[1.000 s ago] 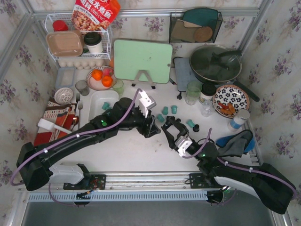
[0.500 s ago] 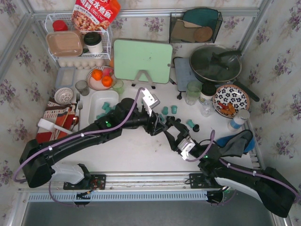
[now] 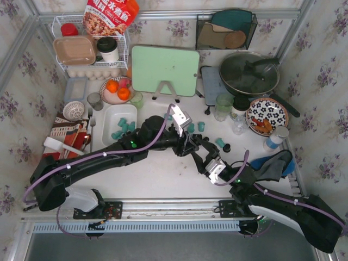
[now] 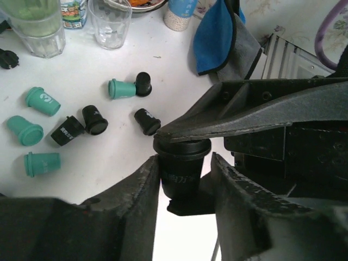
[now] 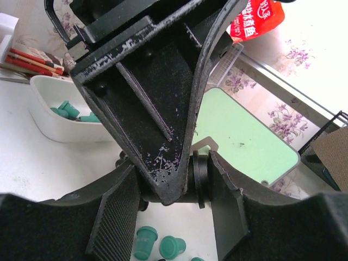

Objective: Mix the coffee capsules in the storage basket

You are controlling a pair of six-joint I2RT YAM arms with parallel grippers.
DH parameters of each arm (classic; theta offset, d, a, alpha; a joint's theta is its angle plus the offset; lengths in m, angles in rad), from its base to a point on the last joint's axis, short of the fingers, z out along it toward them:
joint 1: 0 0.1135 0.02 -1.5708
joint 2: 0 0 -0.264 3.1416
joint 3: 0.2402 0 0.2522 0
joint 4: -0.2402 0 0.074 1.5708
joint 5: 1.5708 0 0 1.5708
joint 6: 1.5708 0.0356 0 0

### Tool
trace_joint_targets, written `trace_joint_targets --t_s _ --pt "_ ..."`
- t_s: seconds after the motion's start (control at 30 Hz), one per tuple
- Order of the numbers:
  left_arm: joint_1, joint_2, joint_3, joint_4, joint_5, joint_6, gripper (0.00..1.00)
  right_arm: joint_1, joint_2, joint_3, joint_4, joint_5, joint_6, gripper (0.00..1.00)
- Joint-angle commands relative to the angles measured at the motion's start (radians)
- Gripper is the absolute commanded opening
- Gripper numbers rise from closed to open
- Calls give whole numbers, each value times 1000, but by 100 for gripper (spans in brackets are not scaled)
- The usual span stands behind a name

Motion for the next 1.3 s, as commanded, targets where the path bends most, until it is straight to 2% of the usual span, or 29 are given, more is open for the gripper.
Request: trace_joint_targets --t_s 0.0,0.03,0.1,0.33,0.57,0.73,0.83,0.93,1.03,1.13,1.27 --pt "-13 33 10 31 22 -2 36 1 -10 -153 64 12 34 32" --pt "-14 41 10 29 22 -1 29 1 -12 -153 63 18 41 33" --pt "-14 36 10 13 4 4 20 1 -18 -150 58 33 54 37" --pt "-3 -48 1 -83 -183 27 7 1 -50 -132 -3 87 104 59" --pt "100 -178 -41 -189 -359 26 5 1 -95 -79 -151 160 187 72" --pt "332 -272 -90 -292 -448 -41 6 1 -76 -3 -288 218 313 72" --pt "475 -290 -125 -318 -551 -79 8 2 16 97 -392 341 558 69" --pt "594 -235 -132 -318 -561 -107 8 1 138 198 -510 404 799 66" --pt "673 -154 -125 -300 -563 -137 8 7 286 246 -507 444 984 62" --pt "718 -79 -120 -276 -553 -158 10 12 398 283 -486 477 1013 61" --pt "734 -13 -115 -277 -557 -158 15 12 488 361 -548 489 932 62"
